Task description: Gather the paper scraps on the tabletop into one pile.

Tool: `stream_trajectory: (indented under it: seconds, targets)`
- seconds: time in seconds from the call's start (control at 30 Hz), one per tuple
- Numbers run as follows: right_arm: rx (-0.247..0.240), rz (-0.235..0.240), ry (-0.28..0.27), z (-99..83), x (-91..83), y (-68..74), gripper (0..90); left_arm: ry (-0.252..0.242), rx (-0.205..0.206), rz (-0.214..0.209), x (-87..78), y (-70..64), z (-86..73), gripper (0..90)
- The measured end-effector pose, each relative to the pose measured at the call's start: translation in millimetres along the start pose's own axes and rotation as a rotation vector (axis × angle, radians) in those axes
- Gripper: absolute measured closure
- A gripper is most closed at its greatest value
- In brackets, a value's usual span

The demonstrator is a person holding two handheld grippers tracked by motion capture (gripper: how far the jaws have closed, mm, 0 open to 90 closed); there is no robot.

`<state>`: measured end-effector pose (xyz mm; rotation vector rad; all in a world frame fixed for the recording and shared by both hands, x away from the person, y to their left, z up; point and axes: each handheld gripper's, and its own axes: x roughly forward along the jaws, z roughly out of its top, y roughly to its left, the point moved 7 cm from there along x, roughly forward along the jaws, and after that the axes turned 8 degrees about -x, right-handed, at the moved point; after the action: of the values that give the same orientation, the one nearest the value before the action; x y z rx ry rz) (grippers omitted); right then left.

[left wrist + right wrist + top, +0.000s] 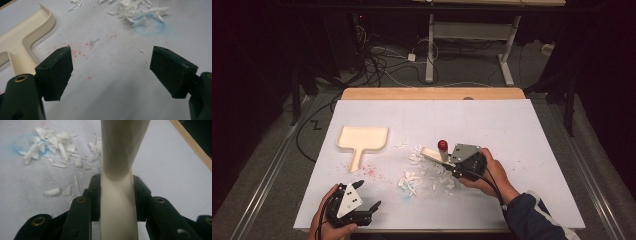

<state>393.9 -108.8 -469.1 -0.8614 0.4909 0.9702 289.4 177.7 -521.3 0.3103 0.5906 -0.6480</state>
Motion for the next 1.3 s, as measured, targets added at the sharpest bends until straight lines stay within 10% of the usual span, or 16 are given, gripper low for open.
stream_trajectory:
  seconds: [0.3,0.6,1.0,1.3]
  targets:
    - [0.059,-0.048,-0.044,4.8,-20.3,-26.3,67.8,-0.003,-0.017,0.014,-3.2,2.8,-0.2,17.7]
    - [0.117,-0.103,-0.053,12.9,-1.8,-66.0,67.8,0.016,-0.039,0.014,-1.5,4.8,-3.1,17.7]
    - [0.009,-0.135,-0.011,49.7,85.1,-90.0,67.9,0.04,-0.046,0.002,4.2,4.1,-6.1,17.8]
    - [-0.069,-0.056,-0.046,74.2,119.5,-69.1,67.8,0.058,-0.053,-0.004,5.6,4.2,-9.8,17.8]
